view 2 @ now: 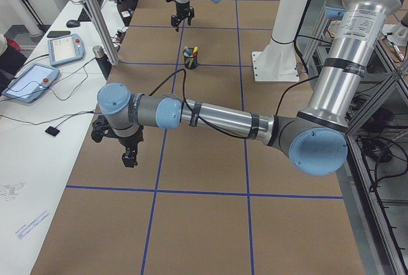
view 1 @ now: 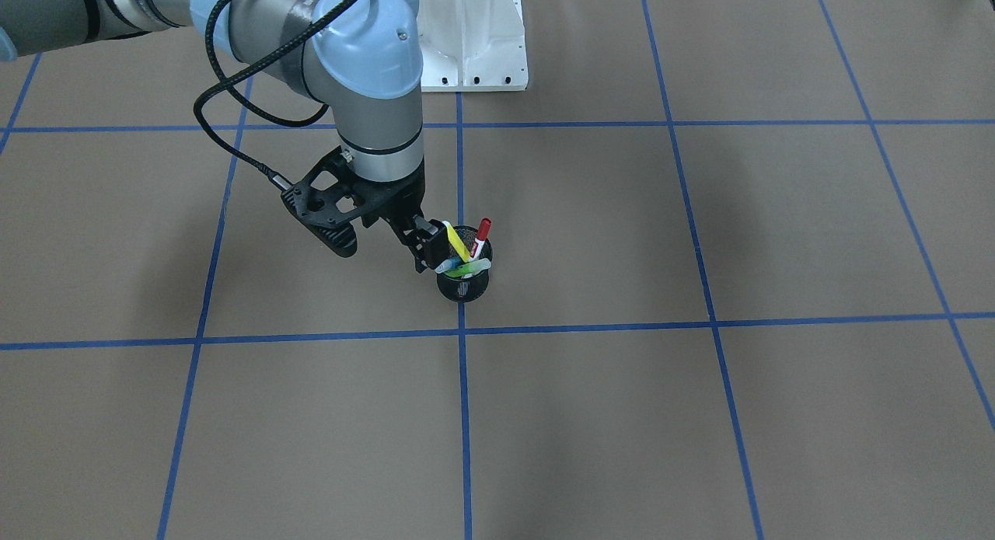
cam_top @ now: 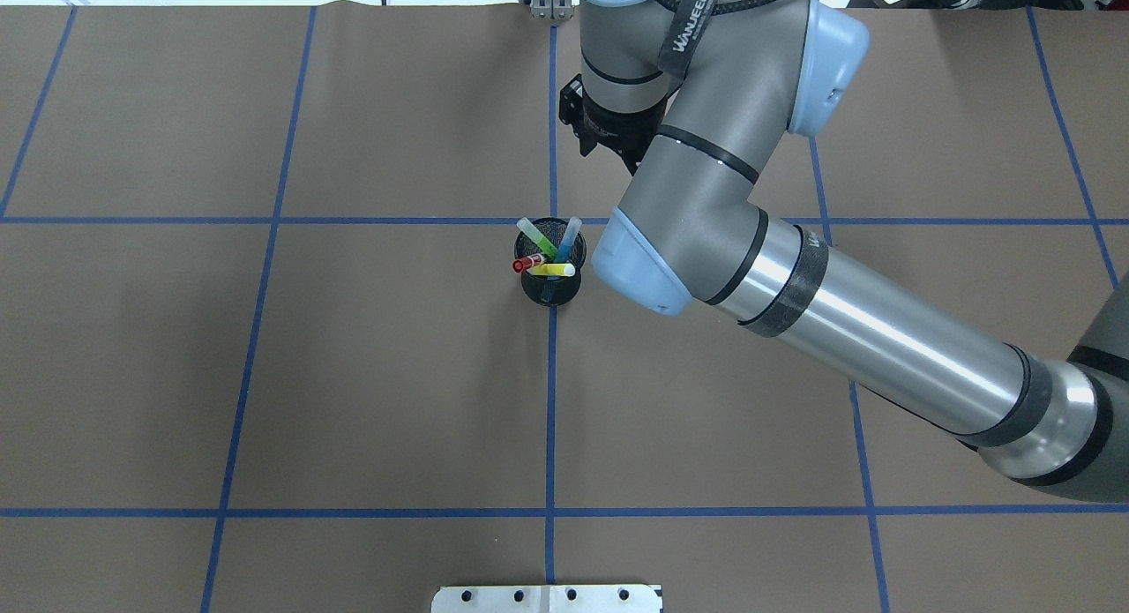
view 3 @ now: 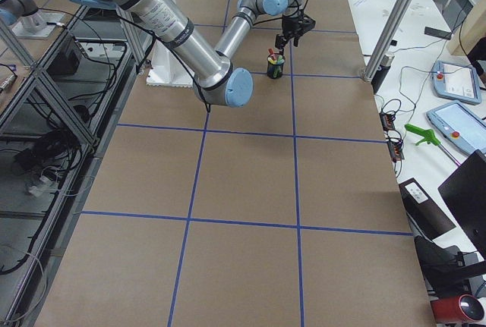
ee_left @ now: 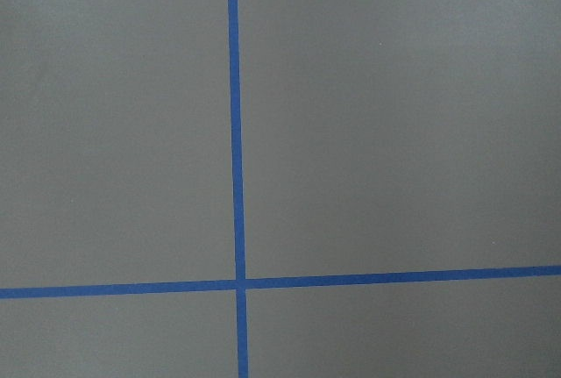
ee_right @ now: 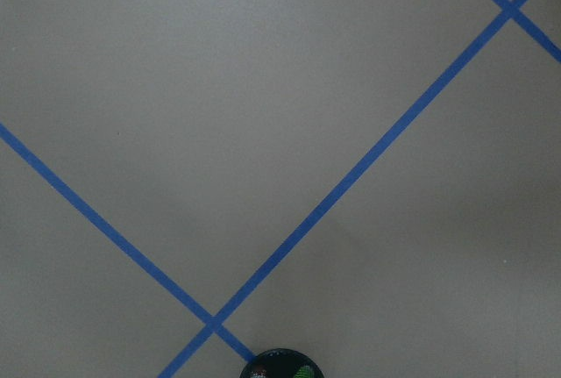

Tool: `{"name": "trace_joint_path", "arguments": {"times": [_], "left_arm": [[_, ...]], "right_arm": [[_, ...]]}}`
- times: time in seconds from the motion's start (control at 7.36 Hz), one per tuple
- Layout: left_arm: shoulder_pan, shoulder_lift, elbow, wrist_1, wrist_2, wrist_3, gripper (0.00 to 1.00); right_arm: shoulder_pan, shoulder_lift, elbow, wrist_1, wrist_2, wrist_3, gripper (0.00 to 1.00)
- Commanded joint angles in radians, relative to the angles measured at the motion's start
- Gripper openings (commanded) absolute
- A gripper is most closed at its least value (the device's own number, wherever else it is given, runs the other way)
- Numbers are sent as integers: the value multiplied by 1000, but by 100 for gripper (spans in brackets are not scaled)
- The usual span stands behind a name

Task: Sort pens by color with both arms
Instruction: 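Move the right gripper over the black mesh pen cup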

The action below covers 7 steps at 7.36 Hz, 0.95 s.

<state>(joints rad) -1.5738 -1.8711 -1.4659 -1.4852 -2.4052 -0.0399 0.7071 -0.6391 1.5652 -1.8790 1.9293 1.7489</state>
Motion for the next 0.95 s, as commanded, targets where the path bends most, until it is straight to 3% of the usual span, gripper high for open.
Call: {"name": "trace_joint_path", "arguments": {"times": [0.0,0.54,0.82], "left_arm": [[0,3,1,-3,0,0,100],[-2,9,-1,-7,1,0,100],[-2,10,-2,-7,1,0,100]], "right_arm": [[-47,7,-2,3,-75,-74,100],[-100,3,-60,9,-76,-296,98],[-98,12,-118,79,-89,-338,86]]}}
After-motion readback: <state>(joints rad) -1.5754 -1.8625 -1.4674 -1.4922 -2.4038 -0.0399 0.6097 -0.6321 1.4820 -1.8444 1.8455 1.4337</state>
